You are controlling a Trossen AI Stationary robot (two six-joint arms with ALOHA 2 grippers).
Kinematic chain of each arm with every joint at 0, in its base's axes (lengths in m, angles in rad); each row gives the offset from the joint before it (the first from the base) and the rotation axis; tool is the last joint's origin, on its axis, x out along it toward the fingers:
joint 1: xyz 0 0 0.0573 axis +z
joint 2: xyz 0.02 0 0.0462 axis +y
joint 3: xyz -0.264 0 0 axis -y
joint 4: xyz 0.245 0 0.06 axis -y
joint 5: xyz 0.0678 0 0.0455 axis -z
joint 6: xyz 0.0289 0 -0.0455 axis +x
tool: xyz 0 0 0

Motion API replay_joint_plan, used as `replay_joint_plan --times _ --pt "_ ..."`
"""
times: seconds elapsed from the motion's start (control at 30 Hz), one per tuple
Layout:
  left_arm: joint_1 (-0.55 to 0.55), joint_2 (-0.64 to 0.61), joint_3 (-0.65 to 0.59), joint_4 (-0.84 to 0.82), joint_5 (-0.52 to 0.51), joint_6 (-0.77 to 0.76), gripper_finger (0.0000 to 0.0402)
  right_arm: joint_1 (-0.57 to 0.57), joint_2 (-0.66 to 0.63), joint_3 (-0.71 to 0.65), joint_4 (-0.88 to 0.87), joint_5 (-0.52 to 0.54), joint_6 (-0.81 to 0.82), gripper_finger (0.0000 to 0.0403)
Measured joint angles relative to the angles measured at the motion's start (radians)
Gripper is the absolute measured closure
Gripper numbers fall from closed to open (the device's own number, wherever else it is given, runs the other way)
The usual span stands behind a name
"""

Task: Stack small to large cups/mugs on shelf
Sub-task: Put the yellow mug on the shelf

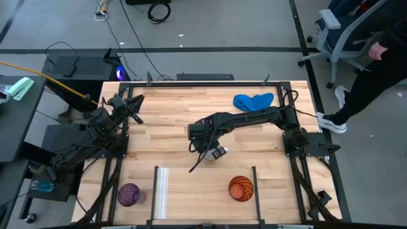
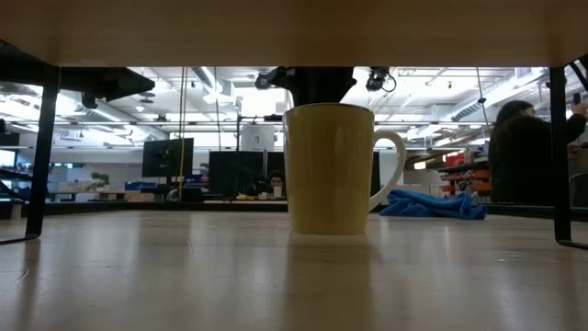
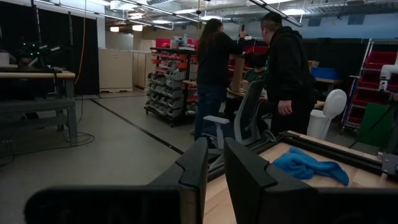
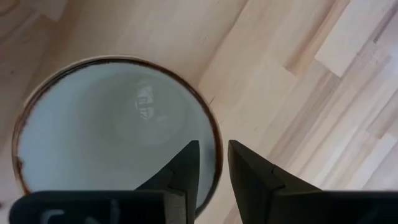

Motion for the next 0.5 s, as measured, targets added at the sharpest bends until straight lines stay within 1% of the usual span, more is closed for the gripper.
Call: replay_joint_plan --times 0.33,0.5 --pt "0.0 0.0 0.0 0.0 0.0 -0.001 0.034 0.0 0.0 -0.023 -0.014 -0.013 0.047 0.0313" --pt "0.0 0.0 0.0 0.0 0.0 -0.008 0.034 -0.002 0.0 -0.048 -0.016 -0.014 0.061 0.0328"
